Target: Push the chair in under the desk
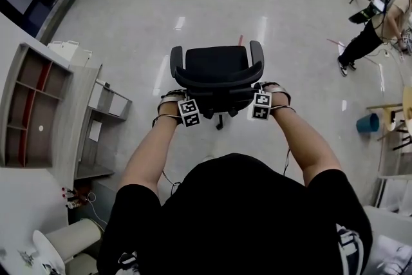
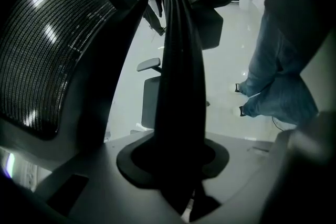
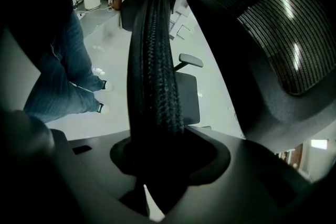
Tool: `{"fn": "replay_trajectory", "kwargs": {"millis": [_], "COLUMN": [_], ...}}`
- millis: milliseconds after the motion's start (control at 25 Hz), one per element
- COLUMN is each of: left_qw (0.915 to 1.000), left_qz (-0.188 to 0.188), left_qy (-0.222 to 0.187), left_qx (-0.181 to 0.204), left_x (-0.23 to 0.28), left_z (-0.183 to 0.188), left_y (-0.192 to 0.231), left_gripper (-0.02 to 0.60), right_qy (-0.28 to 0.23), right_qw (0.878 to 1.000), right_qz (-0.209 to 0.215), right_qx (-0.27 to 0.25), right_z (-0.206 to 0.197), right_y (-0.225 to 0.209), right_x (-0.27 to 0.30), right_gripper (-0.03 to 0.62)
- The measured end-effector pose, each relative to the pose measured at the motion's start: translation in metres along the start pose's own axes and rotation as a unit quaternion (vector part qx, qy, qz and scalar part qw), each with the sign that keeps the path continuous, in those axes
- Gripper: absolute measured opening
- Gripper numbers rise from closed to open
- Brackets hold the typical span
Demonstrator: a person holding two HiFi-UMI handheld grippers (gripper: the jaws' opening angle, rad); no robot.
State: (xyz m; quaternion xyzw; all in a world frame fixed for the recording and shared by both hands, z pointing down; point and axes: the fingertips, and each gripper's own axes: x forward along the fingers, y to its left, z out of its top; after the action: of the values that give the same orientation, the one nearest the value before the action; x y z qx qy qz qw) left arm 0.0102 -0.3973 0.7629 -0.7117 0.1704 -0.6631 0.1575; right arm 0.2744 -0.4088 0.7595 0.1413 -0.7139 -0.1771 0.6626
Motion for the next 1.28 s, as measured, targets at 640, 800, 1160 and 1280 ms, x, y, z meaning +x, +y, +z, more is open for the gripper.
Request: {"fn": "replay_trajectory", "kwargs": {"millis": [640,800,1160,1280], "left_qw": [0.997,0.9932,0.978,0.9725], "left_qz": [0.008,0.017,0.017,0.023], "left_qy": [0.035,0.053,0.095,0.106], "left_qx": [-0.068,-0.103,-0.185,-0.206], "left_x": [-0.034,-0.045,-0.07,-0.079], "left_z": [-0.066,-0.096,-0.141,-0.164], "left_y": [-0.054,-0.072,-0.101,-0.121], "left_gripper": [0.107,0.107,0.107,0.107], "right_qy": [-0.038,-0.053,-0.09,-0.103], "right_qw": [0.996,0.993,0.978,0.972], "right_qz": [-0.002,-0.004,0.004,0.001], "right_qx": [-0.076,-0.11,-0.188,-0.209], "right_z": [0.072,0.106,0.169,0.199], "right_y": [0.017,0.016,0.003,0.011], "right_x": [-0.001,0.003,0.007,0.007], "right_gripper": [0.149,0.149,0.149,0.149]}}
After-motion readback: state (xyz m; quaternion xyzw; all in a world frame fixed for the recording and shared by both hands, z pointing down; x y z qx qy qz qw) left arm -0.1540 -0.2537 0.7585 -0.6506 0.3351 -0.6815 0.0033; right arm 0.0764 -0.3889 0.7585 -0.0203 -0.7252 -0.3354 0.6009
